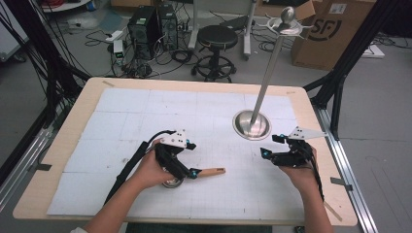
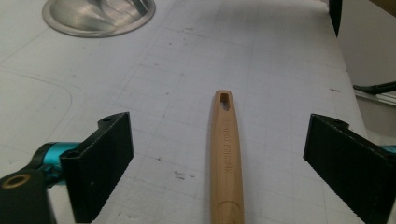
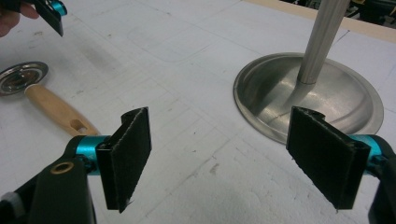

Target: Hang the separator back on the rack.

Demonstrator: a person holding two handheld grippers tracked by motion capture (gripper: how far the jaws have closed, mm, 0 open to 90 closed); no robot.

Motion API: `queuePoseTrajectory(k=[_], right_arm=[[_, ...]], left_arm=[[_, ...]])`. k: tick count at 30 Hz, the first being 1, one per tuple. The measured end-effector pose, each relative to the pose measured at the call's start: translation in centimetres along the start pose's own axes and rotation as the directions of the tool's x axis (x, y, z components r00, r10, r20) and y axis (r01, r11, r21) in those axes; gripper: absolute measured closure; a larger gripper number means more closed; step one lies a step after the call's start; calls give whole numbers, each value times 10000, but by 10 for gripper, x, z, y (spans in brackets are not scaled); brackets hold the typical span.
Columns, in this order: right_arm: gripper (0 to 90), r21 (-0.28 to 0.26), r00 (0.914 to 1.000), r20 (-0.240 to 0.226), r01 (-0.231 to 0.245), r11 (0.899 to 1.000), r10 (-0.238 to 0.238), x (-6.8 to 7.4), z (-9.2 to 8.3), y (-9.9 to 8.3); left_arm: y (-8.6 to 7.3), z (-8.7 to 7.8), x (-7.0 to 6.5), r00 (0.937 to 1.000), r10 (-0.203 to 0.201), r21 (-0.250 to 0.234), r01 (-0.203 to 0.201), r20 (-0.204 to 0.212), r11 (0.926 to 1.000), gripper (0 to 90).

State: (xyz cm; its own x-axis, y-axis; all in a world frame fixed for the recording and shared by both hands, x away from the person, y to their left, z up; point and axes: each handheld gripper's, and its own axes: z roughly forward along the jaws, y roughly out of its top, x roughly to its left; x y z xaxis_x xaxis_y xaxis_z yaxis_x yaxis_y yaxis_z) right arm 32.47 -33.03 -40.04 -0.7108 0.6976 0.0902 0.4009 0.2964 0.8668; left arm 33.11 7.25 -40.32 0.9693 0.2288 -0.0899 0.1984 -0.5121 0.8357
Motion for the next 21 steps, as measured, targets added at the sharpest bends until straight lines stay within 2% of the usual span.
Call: queuePoseTrajectory(k=[1, 5, 7, 11, 14, 16, 19, 21], right_arm=[[209, -17, 10000, 6, -1, 10000, 1, 0, 0, 0], [209, -36, 10000, 32, -46, 10000, 46, 0, -1, 0], [209, 24, 10000, 8, -50, 10000, 50, -1, 0, -1], [209, 97, 10000, -27, -55, 9999, 55, -1, 3, -1], [209, 97, 10000, -18, -11, 10000, 11, -1, 4, -1], [209, 108, 10000, -59, -37, 9999, 37, -1, 4, -1], [209, 91, 10000, -32, -44, 9999, 44, -1, 4, -1], [209, 46, 10000, -38, -25, 10000, 25, -1, 4, -1]], left_arm=[[0, 1, 1, 9999, 129, 133, -129, -49, 9998, 95], [1, 5, 1, 10000, -21, 423, 24, -59, 9991, 113], [1, 8, 2, 9999, -141, 836, 143, -35, 9964, 135], [3, 15, 1, 9995, -312, 1259, 299, 85, 9916, 157], [8, 20, -1, 9997, -172, 1615, 145, 156, 9868, 180], [10, 25, -2, 9995, -237, 1777, 196, 210, 9839, 181], [12, 39, -5, 9999, -16, 2419, -18, 137, 9703, 186], [13, 45, -5, 9996, -7, 2609, -65, 275, 9653, 196]])
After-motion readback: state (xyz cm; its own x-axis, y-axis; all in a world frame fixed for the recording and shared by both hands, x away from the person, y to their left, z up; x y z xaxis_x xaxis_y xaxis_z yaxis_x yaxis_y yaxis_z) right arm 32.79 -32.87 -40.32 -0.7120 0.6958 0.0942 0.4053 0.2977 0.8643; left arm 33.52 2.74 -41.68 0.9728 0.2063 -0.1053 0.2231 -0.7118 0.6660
